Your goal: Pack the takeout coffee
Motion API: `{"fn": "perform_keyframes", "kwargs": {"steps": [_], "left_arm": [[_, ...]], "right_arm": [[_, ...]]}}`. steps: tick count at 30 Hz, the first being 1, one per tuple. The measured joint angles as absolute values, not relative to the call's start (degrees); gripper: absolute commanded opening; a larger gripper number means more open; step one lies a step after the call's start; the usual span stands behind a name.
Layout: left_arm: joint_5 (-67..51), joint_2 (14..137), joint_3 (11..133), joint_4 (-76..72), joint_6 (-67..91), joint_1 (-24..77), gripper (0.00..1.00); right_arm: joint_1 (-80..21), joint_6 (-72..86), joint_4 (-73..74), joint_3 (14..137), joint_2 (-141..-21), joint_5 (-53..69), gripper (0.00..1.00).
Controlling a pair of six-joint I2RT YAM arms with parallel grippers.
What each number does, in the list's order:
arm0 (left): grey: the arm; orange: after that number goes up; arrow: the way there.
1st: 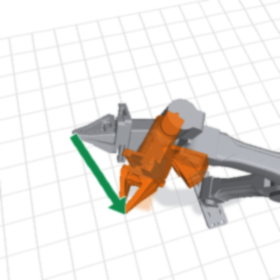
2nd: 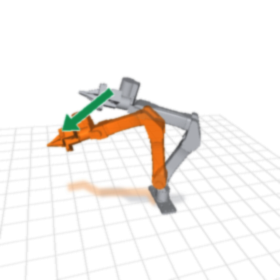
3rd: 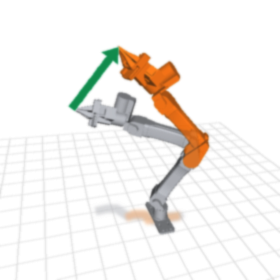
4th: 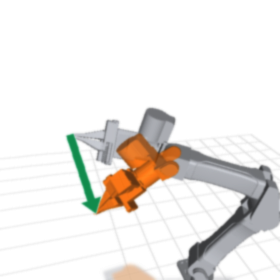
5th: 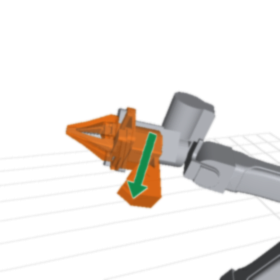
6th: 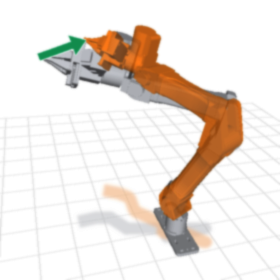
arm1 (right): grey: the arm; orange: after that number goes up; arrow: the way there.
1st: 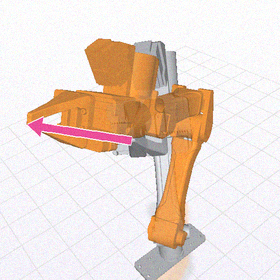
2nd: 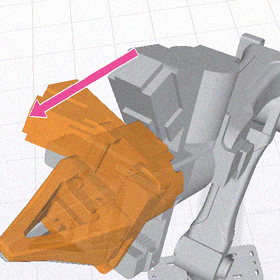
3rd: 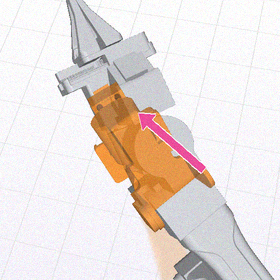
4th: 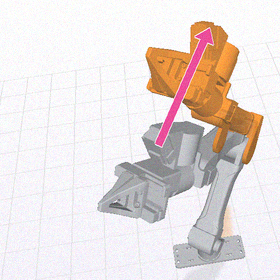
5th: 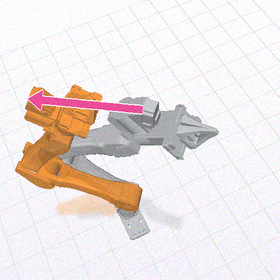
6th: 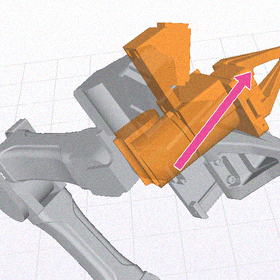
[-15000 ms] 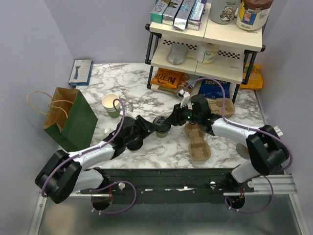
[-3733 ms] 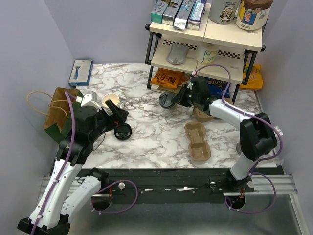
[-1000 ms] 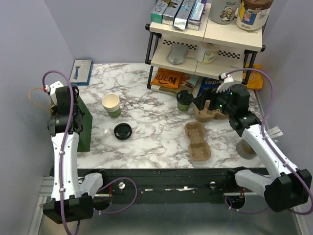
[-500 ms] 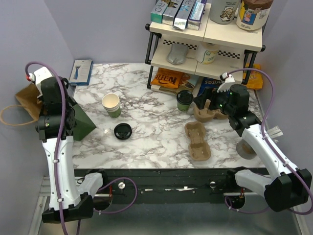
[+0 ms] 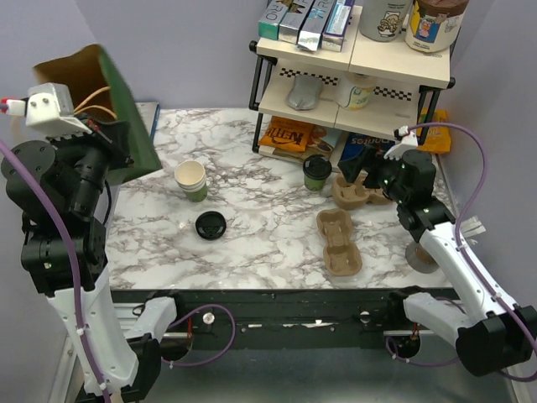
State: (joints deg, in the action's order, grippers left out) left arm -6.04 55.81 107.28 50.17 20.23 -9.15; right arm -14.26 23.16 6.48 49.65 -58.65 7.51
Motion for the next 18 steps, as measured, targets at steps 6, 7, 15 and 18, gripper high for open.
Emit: {"fn": "perform_keyframes", "kwargs": {"steps": [6, 7, 15, 18], "left_arm": [[-24.95, 56.10, 97.43, 42.02, 25.71, -6.15, 0.00], [-25.67, 56.31, 95.48, 41.41, 26.48, -3.66, 0.00], [-13.19, 63.59, 91.11, 41.08, 29.30, 24.86, 0.00], [-5.87, 64.82, 90.72, 42.65, 30.20, 30.55, 0.00]], "right_arm": [[-14.26, 27.51, 6.50, 48.40, -55.11, 6.37, 1.00], [-14.26, 27.99, 6.50, 48.31, -54.68, 6.22, 1.00], [-14.26, 30.09, 6.61, 47.75, -53.65, 5.78, 1.00], [-14.26, 30.15, 7.14, 47.33, -53.63, 5.41, 1.00]]}}
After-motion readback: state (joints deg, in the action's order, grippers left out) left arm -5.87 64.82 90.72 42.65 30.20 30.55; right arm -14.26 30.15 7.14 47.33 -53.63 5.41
